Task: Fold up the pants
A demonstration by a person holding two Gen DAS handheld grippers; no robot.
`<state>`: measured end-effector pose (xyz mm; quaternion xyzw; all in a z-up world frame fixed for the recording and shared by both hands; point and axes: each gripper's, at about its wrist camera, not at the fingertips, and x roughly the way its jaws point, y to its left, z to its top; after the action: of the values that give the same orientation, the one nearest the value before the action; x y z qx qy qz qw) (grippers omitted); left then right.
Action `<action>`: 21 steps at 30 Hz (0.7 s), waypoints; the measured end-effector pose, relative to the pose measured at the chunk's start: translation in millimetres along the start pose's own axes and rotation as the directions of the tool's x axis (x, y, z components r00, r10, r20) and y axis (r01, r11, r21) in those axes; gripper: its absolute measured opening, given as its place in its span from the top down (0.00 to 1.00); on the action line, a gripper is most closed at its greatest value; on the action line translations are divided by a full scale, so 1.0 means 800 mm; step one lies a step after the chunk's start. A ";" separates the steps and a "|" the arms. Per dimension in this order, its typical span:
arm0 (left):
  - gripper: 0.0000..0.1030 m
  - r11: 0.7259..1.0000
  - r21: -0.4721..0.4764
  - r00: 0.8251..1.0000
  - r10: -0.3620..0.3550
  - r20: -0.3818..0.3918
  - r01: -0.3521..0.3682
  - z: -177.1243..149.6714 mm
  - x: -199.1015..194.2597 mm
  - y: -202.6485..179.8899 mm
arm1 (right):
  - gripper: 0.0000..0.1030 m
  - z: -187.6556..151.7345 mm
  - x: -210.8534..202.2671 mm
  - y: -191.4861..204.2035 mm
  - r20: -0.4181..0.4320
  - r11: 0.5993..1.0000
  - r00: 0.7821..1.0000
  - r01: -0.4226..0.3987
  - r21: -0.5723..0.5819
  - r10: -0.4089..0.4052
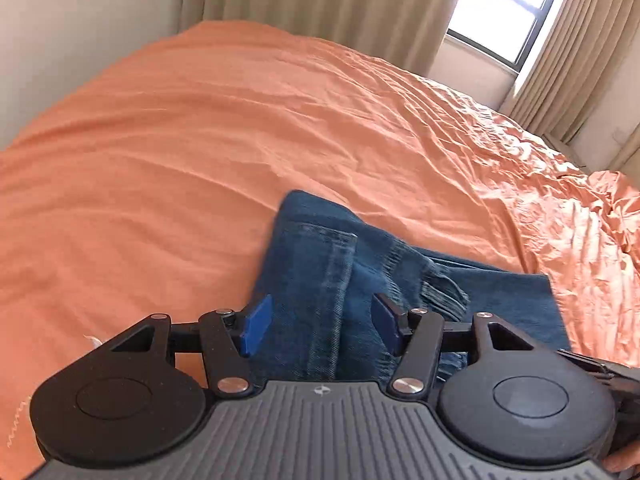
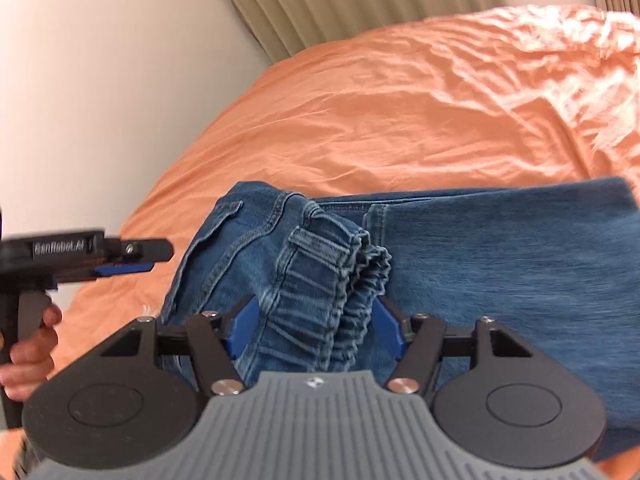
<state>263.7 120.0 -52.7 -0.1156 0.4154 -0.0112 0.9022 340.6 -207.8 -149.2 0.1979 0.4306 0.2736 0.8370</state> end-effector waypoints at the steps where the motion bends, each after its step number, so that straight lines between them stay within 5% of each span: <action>1: 0.36 1.000 -0.005 1.000 0.012 0.005 -0.012 0.003 0.004 0.006 | 0.42 0.006 0.011 -0.009 -0.009 0.998 1.000 -0.027 0.054 0.028; 7: 0.36 0.998 -0.051 0.999 0.019 -0.026 -0.020 0.008 0.031 0.039 | 0.51 0.021 0.072 -0.052 -0.045 0.959 0.994 -0.084 0.269 0.100; 12: 0.36 0.999 -0.038 0.998 0.028 -0.059 -0.030 0.003 0.051 0.042 | 0.51 0.021 0.103 -0.082 -0.024 0.894 0.979 -0.177 0.412 0.204; 14: 0.36 0.998 -0.043 0.997 0.034 -0.073 -0.037 0.003 0.057 0.040 | 0.59 0.021 0.114 -0.091 -0.021 0.863 0.968 -0.212 0.459 0.249; 21: 0.36 0.997 -0.049 0.995 0.049 -0.089 -0.054 0.005 0.064 0.037 | 0.79 0.023 0.113 -0.081 -0.021 0.886 0.976 -0.189 0.423 0.219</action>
<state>297.8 143.7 -94.8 -0.1275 0.4578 0.0177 0.8797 417.8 -202.5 -231.3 0.4075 0.4842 0.2678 0.7265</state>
